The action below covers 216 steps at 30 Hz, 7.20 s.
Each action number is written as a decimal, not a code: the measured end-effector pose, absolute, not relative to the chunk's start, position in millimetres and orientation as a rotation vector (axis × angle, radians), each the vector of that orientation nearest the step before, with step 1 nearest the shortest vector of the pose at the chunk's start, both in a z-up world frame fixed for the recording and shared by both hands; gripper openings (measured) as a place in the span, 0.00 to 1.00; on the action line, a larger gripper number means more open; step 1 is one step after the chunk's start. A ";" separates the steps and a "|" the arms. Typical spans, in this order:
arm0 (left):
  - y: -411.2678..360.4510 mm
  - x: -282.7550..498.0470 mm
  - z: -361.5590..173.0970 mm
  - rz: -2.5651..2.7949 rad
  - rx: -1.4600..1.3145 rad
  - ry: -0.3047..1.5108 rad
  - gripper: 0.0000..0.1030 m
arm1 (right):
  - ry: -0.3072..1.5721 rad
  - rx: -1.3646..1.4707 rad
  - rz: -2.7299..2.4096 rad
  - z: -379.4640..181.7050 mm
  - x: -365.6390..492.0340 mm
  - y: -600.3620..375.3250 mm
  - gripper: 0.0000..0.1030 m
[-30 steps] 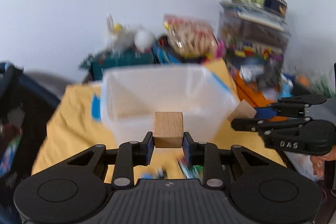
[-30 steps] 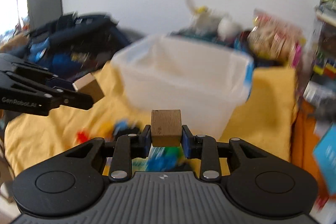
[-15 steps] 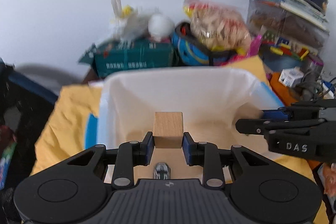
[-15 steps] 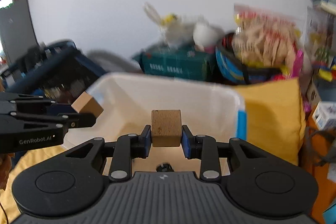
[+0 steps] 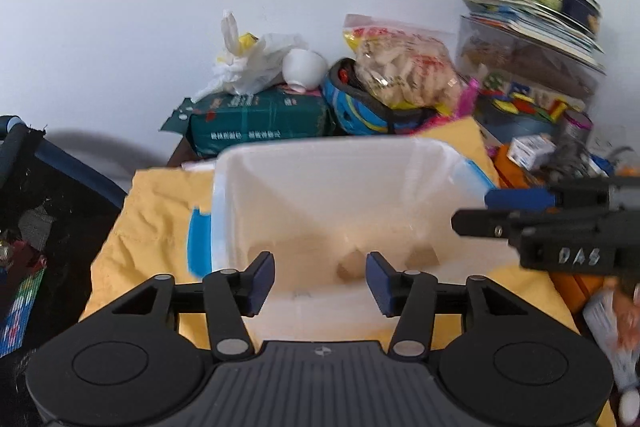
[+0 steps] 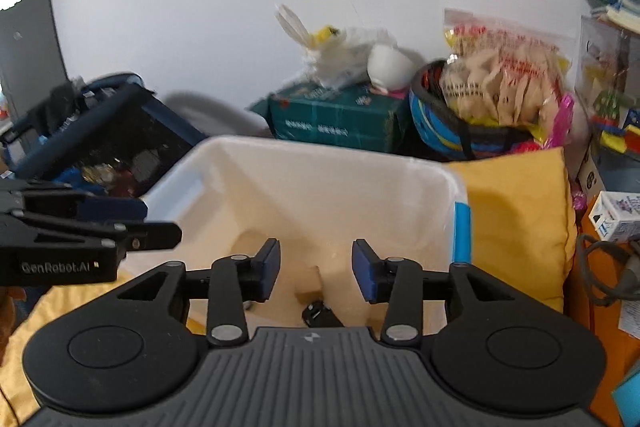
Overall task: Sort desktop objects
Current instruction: 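Carry both wooden blocks over the bin and open both grippers to release them, then grasp the green toy car with the right gripper while the left gripper grasps the white-red car, then carry both cars over the bin and open both grippers to drop them, then move both grippers back to the pile and approach the blue round piece with the right gripper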
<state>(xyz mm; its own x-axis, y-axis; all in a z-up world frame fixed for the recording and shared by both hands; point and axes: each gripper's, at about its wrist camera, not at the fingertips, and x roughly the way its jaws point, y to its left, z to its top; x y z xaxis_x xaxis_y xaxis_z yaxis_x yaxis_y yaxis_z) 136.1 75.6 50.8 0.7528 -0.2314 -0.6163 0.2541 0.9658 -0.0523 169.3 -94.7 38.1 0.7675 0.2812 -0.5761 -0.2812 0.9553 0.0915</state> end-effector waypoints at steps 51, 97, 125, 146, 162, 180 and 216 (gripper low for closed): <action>33.7 82.7 -48.4 -0.261 0.012 0.952 0.44 | 0.828 -0.088 0.365 -53.5 8.6 -98.8 0.16; 11.1 -10.9 -79.3 -0.376 0.131 1.027 0.38 | 0.948 0.124 0.368 -78.5 -17.0 -129.1 0.40; 20.9 -16.6 -77.1 -0.429 0.107 1.039 0.32 | 0.929 -0.195 0.338 -86.7 -26.4 -86.4 0.42; 71.9 71.3 72.9 -0.323 0.009 0.654 0.32 | 0.587 -0.159 0.325 34.6 28.8 -93.5 0.32; 62.6 204.9 73.3 -0.193 0.059 0.623 0.32 | 0.462 -0.043 0.269 78.7 171.7 -73.5 0.32; 76.1 172.2 48.8 -0.206 0.010 0.677 0.58 | 0.565 -0.077 0.303 42.2 188.2 -57.0 0.37; 48.8 90.0 -38.9 -0.267 0.170 0.793 0.39 | 0.836 -0.092 0.337 -67.8 16.7 -76.9 0.56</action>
